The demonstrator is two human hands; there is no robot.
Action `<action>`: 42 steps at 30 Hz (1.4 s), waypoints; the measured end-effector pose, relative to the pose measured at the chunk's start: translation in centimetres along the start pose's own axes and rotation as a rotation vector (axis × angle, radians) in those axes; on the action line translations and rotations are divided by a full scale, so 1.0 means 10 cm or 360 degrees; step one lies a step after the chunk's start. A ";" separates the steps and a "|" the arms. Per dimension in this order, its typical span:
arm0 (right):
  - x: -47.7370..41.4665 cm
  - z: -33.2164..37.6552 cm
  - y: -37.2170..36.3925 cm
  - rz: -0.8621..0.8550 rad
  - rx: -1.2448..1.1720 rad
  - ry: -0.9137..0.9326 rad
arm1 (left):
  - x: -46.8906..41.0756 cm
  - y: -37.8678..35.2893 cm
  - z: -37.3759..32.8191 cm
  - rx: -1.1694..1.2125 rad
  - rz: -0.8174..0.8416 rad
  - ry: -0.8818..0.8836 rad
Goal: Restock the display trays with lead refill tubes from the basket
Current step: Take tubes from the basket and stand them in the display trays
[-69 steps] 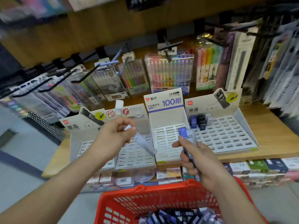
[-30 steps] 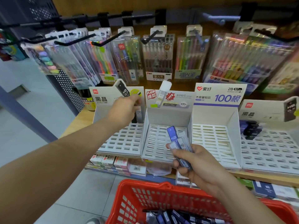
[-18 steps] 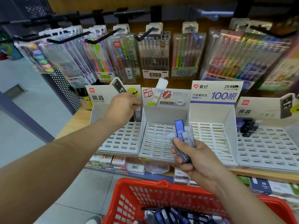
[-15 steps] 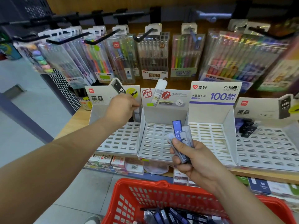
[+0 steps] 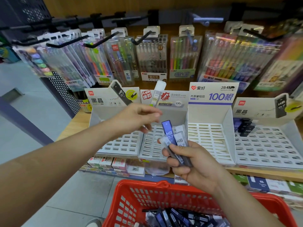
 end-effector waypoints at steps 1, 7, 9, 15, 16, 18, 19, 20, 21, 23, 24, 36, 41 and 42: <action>0.02 -0.01 -0.04 0.0047 0.0001 -0.0022 | 0.06 -0.16 -0.04 0.0105 0.0166 0.0027; 0.08 0.03 -0.07 0.0061 0.0380 -0.0015 | 0.04 -0.04 -0.09 0.0186 -0.0055 0.0007; 0.09 0.06 -0.02 -0.0009 0.0428 -0.0001 | 0.00 0.26 -0.03 0.0241 -0.0219 0.0013; 0.02 0.11 0.11 -0.0173 0.0301 0.0122 | -0.04 1.05 0.35 -0.0260 -0.0568 0.0092; 0.01 0.10 0.12 -0.0198 0.0298 0.0116 | -0.04 1.11 0.41 -0.0356 -0.0617 0.0102; 0.01 0.05 0.14 -0.0261 0.0308 0.0081 | -0.05 1.18 0.52 -0.0530 -0.0704 0.0115; 0.01 0.04 0.14 -0.0282 0.0322 0.0071 | -0.05 1.20 0.55 -0.0640 -0.0744 0.0112; 0.00 0.03 0.15 -0.0298 0.0327 0.0067 | -0.06 1.21 0.57 -0.0752 -0.0772 0.0102; 0.00 0.03 0.15 -0.0311 0.0323 0.0068 | -0.07 1.21 0.58 -0.0853 -0.0793 0.0085; -0.02 0.03 0.17 -0.0330 0.0281 0.0075 | -0.08 1.18 0.56 -0.0999 -0.0832 0.0015; -0.02 0.02 0.18 -0.0337 0.0251 0.0076 | -0.09 1.15 0.54 -0.1028 -0.0839 -0.0020; -0.02 0.03 0.21 -0.0338 0.0274 0.0107 | -0.19 0.95 0.49 -0.1461 -0.0584 -0.0142; -0.01 -0.01 0.18 -0.0269 0.0238 0.0092 | -0.17 0.97 0.46 -0.1393 -0.0686 -0.0194; -0.01 0.00 0.17 -0.0256 0.0228 0.0094 | -0.18 0.97 0.45 -0.1400 -0.0669 -0.0208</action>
Point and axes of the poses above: each hand's wrist, its own x-axis away from the middle knuckle, its own y-axis out of the back of the hand, z = x × y, the point moved 9 cm from there along -x, towards the middle knuckle, and after that the axes turned 5 degrees about -x, right-handed, at the moved point
